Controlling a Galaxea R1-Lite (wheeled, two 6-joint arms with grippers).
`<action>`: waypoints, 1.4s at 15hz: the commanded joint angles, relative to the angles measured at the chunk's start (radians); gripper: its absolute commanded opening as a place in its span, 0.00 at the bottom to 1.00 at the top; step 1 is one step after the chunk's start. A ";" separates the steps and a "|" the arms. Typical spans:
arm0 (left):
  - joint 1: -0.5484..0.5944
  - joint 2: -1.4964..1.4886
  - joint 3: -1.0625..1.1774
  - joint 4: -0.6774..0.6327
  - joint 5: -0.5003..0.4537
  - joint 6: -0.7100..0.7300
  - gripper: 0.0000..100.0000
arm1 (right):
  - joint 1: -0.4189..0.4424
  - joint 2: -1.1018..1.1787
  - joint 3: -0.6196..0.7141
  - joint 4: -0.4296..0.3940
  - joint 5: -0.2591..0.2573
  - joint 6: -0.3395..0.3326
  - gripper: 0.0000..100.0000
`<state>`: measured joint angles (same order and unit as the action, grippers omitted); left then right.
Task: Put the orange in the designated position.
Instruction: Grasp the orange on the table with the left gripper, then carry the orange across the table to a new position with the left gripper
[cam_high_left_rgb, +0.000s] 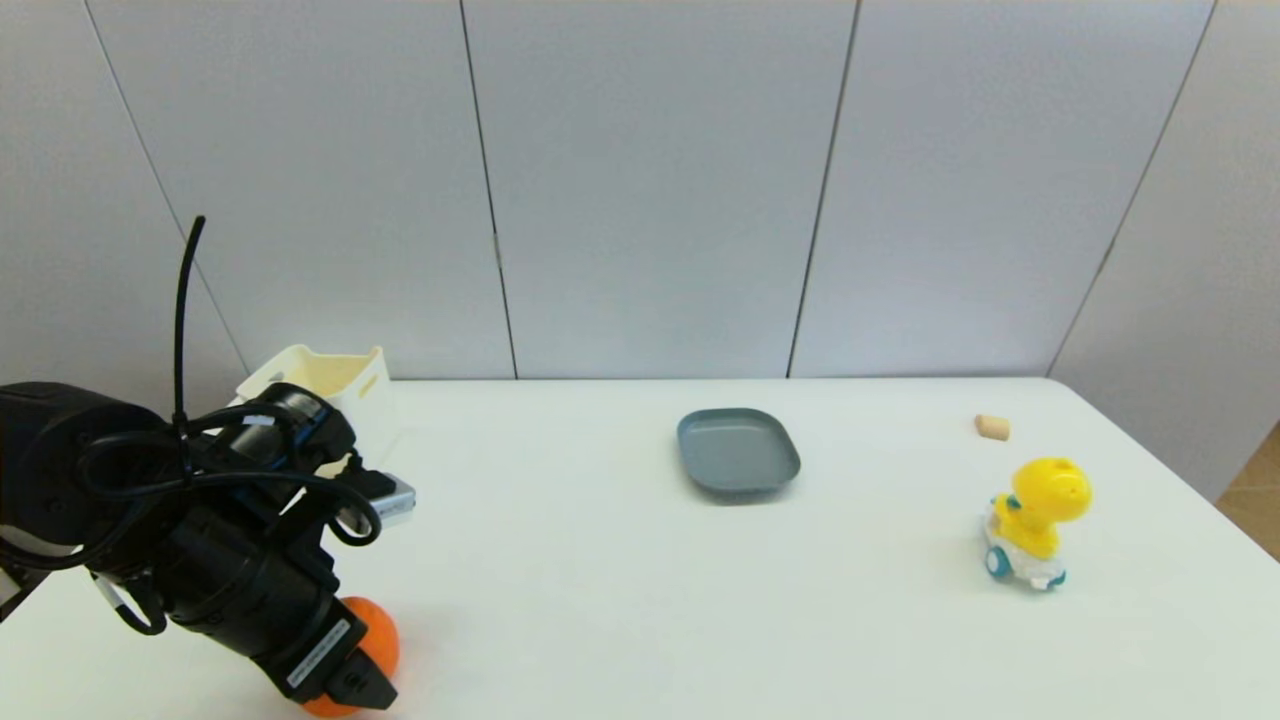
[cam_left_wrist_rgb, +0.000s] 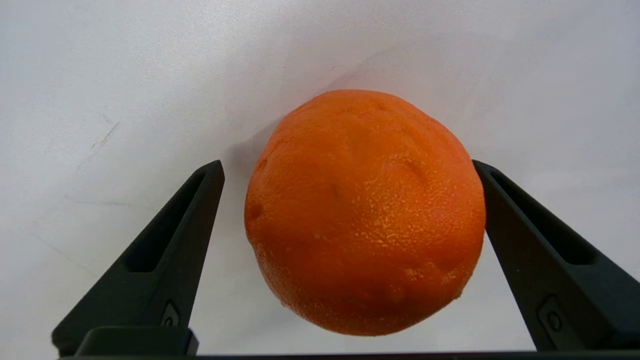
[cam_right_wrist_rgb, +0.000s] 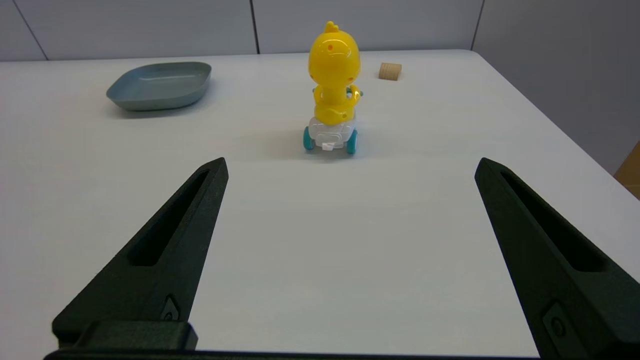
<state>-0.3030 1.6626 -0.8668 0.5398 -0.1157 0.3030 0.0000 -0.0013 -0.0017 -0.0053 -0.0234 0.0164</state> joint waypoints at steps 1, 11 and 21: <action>-0.005 0.011 0.000 0.006 -0.002 0.002 0.00 | 0.000 0.000 0.000 -0.001 0.000 0.000 1.00; -0.038 0.023 -0.112 0.002 -0.005 0.011 0.00 | 0.000 0.000 0.000 -0.001 0.000 0.000 1.00; -0.139 0.431 -0.830 -0.032 -0.010 0.151 0.00 | 0.000 0.000 0.000 -0.001 0.000 0.000 1.00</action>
<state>-0.4257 1.9209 -1.5134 0.5330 -0.1226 0.3815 0.0000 -0.0013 -0.0017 -0.0057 -0.0226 0.0168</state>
